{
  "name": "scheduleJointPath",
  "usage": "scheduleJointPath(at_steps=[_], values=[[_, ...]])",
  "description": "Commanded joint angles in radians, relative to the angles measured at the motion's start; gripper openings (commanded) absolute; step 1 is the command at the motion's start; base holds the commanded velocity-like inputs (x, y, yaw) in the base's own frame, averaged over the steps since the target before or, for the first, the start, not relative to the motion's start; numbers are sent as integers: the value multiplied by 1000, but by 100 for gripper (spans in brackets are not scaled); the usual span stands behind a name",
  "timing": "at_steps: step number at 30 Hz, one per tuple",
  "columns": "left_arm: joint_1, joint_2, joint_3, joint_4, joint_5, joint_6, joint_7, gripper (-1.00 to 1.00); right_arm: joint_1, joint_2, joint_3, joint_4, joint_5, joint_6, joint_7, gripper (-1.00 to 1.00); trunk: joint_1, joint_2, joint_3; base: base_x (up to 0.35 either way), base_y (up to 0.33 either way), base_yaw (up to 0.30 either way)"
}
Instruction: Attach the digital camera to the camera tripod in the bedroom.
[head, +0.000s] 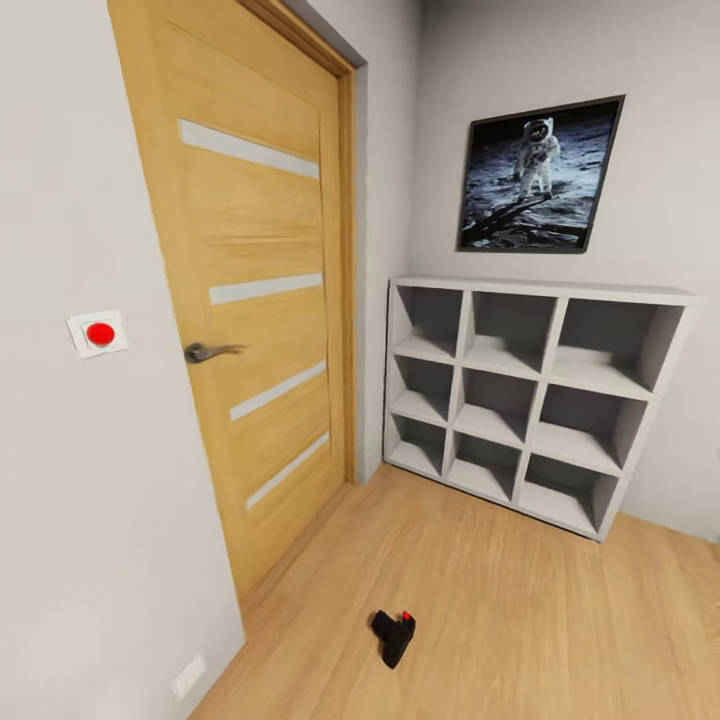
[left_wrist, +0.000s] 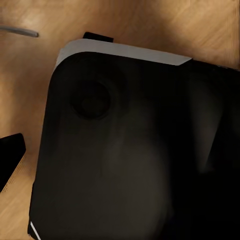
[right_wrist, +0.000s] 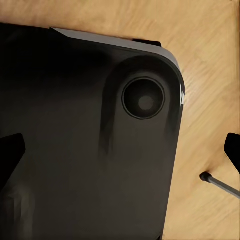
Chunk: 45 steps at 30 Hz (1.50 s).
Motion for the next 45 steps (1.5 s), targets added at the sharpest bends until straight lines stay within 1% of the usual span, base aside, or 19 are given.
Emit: scheduleJointPath(at_steps=[1,9,32,37,45], values=[[0,0,2,0,6,-2,0,100,-1,0,-2,2,9,-4,-1,100,0,0,-1,227,0,-164],[0,1,8,-1,10,-2,0,100,-1,0,-2,2,9,-4,-2,100,0,0,-1,298,0,-29],[0,1,5,-1,8,-2,0,100,-1,-1,-2,2,9,-4,-2,100,0,0,-1,316,0,-3],[0,1,7,-1,9,-2,1,100,-1,-1,-2,2,9,-4,-2,100,0,0,-1,165,0,-129],[0,1,10,-1,10,-2,1,100,-1,0,-2,2,9,-4,-1,100,0,0,-1,36,0,-222]])
